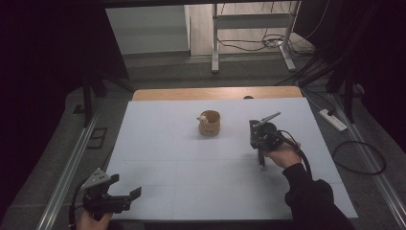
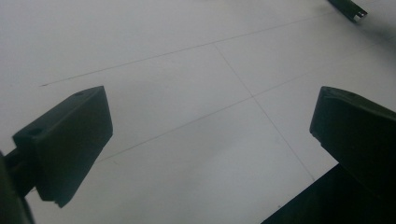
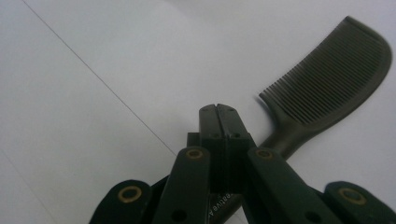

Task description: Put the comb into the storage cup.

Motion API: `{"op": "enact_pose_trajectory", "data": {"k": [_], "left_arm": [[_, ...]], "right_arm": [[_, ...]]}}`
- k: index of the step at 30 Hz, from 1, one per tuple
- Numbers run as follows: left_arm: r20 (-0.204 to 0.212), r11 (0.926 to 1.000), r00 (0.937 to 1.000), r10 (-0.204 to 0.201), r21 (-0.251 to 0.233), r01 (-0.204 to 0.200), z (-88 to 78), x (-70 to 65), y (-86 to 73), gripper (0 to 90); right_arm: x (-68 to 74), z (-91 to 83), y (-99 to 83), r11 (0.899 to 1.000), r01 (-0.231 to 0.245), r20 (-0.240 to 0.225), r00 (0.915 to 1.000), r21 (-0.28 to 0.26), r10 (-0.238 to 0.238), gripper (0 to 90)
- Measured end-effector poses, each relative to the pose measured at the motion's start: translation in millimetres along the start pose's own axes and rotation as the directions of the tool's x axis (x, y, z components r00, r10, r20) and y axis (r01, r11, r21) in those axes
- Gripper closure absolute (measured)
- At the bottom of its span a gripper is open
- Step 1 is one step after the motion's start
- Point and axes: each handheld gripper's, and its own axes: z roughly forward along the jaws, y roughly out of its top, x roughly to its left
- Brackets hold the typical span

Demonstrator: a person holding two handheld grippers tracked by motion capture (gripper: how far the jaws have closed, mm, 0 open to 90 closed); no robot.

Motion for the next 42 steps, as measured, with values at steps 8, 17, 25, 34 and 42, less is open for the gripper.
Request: {"op": "enact_pose_trajectory", "data": {"k": [8,17,25,34,42], "left_arm": [[0.002,1.0,1.0,0.001,0.0,-0.001,0.0,0.1,0.0,0.0],[0.003,1.0,1.0,0.001,0.001,-0.001,0.0,0.0,0.0,0.0],[0.0,1.0,1.0,0.0,0.004,0.0,0.3,0.1,0.1,0.0],[-0.003,1.0,1.0,-0.005,0.005,0.005,0.3,0.3,0.2,0.2],[-0.005,1.0,1.0,-0.006,0.005,0.006,0.4,0.4,0.2,0.2]], "right_arm": [[0.8,12.3,-7.4,0.999,-0.01,0.011,0.9999,0.039,0.01,89.6],[-1.6,20.2,-15.7,0.997,-0.013,0.013,0.9998,0.072,0.012,89.6],[0.2,22.6,-19.8,0.995,-0.023,-0.008,0.9997,0.094,0.024,89.6],[-4.1,18.0,-25.8,0.994,-0.038,0.001,0.9993,0.104,0.038,89.6],[-13.0,13.2,-31.2,0.992,-0.072,0.013,0.9974,0.104,0.071,89.5]]}}
